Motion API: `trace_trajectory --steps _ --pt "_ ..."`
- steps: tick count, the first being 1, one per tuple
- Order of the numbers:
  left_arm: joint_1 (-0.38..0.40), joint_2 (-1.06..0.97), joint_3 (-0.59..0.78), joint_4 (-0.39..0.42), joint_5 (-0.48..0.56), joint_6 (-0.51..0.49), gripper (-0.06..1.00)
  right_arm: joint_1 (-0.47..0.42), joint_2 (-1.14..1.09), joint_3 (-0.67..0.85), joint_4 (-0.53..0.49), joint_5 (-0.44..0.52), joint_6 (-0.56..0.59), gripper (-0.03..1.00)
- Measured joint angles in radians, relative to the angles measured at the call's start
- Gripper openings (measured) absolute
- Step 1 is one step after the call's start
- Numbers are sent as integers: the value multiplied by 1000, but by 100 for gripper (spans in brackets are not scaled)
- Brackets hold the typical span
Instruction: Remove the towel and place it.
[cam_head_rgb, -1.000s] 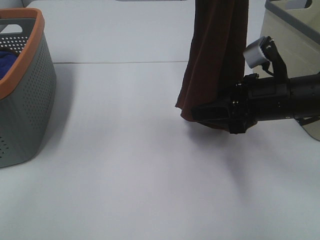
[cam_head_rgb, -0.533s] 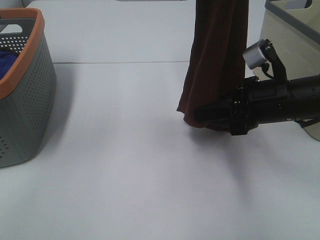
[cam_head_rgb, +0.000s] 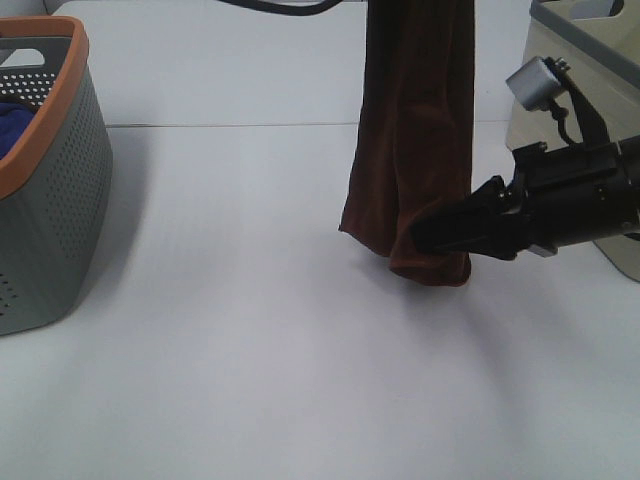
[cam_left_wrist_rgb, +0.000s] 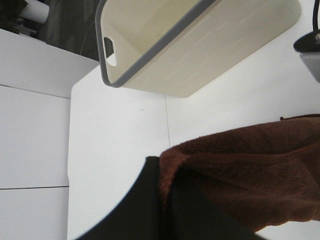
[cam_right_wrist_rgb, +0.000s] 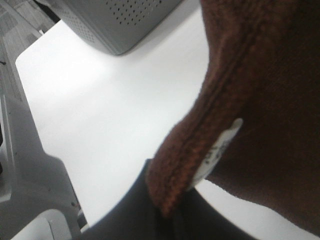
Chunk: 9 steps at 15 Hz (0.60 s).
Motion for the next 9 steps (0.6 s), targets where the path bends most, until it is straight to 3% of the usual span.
trace_trajectory --steps 4,6,7,9 --pt "54 0 0 32 112 -170 0 0 -187 -3 -334 4 361 0" --pt "70 0 0 47 175 -235 0 0 -266 -29 -467 14 478 0" --pt "80 0 0 52 259 -291 0 0 -353 -104 -667 34 591 0" --pt "83 9 0 63 270 -324 0 0 -375 -171 -791 35 628 0"
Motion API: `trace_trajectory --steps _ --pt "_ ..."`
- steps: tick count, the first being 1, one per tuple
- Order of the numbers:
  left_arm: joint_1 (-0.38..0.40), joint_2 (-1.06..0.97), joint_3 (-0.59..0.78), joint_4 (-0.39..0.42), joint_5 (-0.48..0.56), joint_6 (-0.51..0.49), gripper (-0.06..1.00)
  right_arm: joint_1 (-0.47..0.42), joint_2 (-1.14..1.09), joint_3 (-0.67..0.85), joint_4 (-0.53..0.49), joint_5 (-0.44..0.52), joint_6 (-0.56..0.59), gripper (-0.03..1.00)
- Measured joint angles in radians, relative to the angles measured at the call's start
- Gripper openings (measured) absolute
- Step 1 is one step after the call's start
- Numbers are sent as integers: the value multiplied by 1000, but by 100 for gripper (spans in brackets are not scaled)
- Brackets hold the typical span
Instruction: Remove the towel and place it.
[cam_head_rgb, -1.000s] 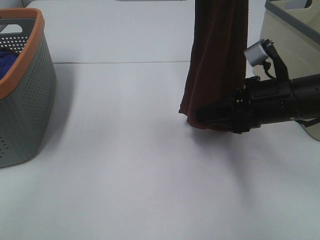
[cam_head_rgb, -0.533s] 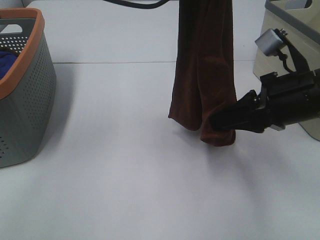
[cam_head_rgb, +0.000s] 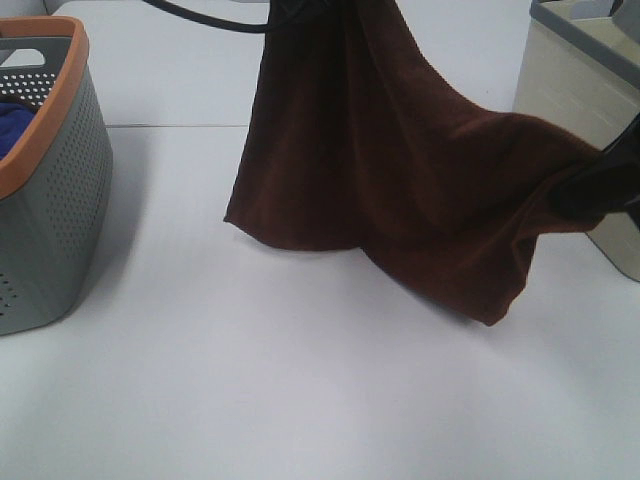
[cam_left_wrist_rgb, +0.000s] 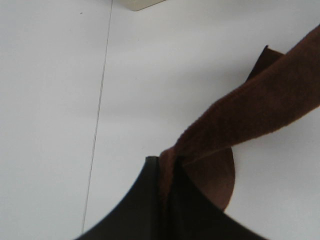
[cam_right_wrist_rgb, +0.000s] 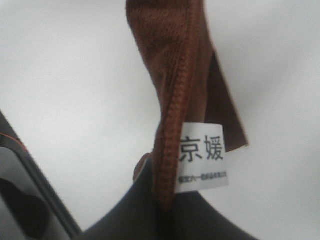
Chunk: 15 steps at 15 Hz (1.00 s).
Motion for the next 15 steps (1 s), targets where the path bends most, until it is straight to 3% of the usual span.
trace_trajectory --steps 3,6,9,12,15 --pt "6 23 0 76 2 -110 0 0 7 -83 -126 -1 1 0" --pt "6 32 -1 200 -61 -296 0 0 70 -123 -145 -36 -107 0" --pt "15 72 -1 334 -195 -435 0 0 185 -181 -147 -193 -165 0" --pt "77 116 -1 360 -331 -495 0 0 294 -279 -147 -358 -227 0" --pt "158 180 -1 366 -566 -521 0 0 466 -432 -147 -552 -362 0"
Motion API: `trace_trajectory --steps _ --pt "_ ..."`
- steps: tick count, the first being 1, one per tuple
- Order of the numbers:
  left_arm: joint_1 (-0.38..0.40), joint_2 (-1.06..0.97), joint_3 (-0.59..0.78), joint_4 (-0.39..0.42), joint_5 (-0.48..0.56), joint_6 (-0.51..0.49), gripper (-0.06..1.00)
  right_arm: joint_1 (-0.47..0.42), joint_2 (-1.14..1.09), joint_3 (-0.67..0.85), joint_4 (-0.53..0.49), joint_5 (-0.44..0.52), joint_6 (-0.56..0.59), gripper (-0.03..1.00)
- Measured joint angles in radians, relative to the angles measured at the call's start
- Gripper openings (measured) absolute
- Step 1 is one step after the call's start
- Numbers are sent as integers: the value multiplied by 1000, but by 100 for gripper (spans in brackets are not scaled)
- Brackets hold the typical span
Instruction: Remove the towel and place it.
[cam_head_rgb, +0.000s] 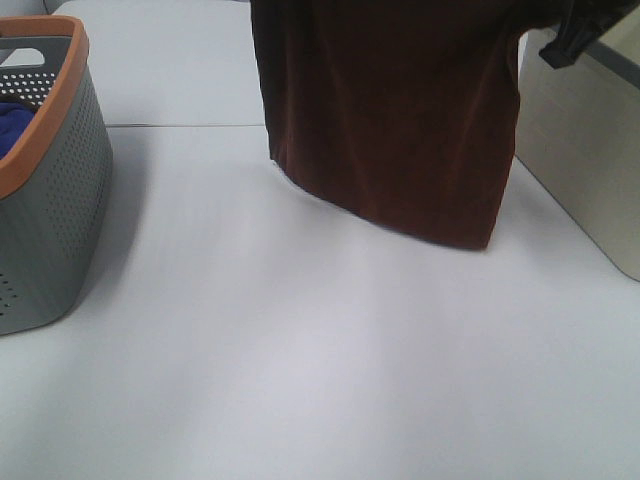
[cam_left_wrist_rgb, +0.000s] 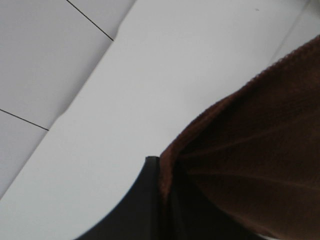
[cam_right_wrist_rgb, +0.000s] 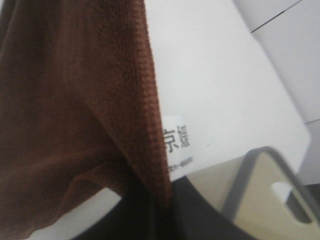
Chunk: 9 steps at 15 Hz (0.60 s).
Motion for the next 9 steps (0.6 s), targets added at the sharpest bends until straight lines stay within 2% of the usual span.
trace_trajectory --steps 2,5,6,9 --pt "49 53 0 5 -210 -42 0 0 138 -172 1 -67 -45 0" --pt "107 112 0 8 -441 -49 0 0 295 -362 1 -75 -55 0" --pt "124 132 0 8 -495 -49 0 0 344 -413 1 -81 -55 0" --pt "150 163 0 8 -535 -48 0 0 434 -504 1 -95 -55 0"
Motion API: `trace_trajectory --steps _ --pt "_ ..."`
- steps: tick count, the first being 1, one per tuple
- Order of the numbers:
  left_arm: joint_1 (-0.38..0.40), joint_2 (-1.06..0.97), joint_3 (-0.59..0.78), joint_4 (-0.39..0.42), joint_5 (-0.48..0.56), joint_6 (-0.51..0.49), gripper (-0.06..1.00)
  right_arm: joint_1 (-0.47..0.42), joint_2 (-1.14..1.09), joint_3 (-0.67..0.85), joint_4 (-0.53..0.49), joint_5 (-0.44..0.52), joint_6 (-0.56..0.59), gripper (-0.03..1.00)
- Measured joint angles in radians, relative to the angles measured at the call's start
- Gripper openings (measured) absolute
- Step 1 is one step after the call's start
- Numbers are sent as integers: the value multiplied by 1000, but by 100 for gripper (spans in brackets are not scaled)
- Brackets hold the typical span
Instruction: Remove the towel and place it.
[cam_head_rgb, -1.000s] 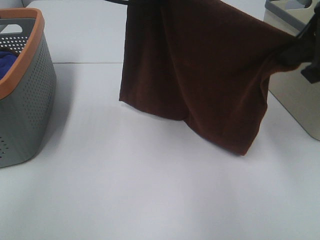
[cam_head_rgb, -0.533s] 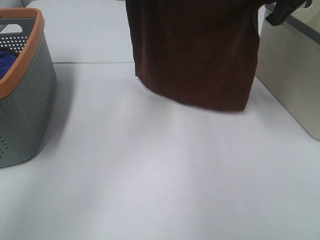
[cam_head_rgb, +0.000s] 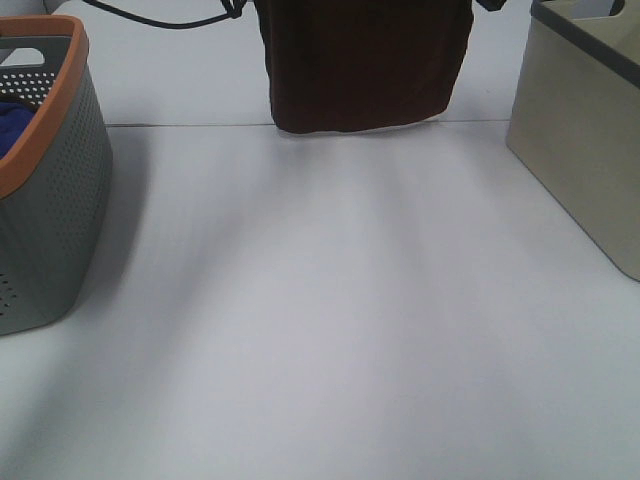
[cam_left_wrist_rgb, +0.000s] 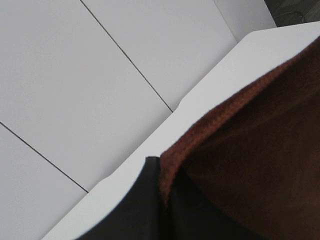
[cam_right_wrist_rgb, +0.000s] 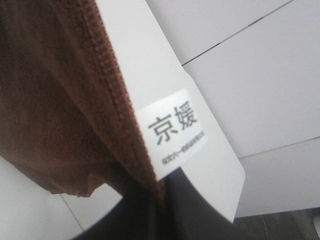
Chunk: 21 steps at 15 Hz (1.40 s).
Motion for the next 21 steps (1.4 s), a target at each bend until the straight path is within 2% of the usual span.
trace_trajectory --steps 2,3,4,5,6,7,9,11,13,15,16,17,18,21 --pt "-7 16 0 2 55 0 0 2 38 -10 0 38 0 0" --pt "-37 25 0 3 240 0 0 2 42 -10 0 207 22 0" --pt "-56 29 0 3 369 0 0 2 40 -10 0 334 38 0" --pt "-70 31 0 1 482 3 0 2 40 -10 -1 470 48 0" --pt "-77 31 0 -2 541 9 0 2 40 -10 -2 546 53 0" --pt "-85 31 0 -26 656 39 0 2 40 -10 -2 674 81 0" --pt "-85 31 0 -158 870 170 0 2 40 -10 -3 875 170 0" --pt "-85 31 0 -304 1054 319 0 4 41 -10 -4 1006 231 0" --pt "-85 31 0 -352 1220 402 0 4 47 -6 11 1024 258 0" --pt "-85 31 0 -364 1280 464 0 4 50 20 23 1025 264 0" --pt "-85 31 6 -380 1286 493 0 5 50 54 24 1025 274 0" --pt "-85 27 66 -444 1294 540 0 6 50 130 24 1025 282 0" --pt "-85 27 116 -465 1295 558 0 6 50 160 24 1025 282 0" --pt "-85 27 205 -482 1298 566 0 7 50 236 28 1025 285 0"
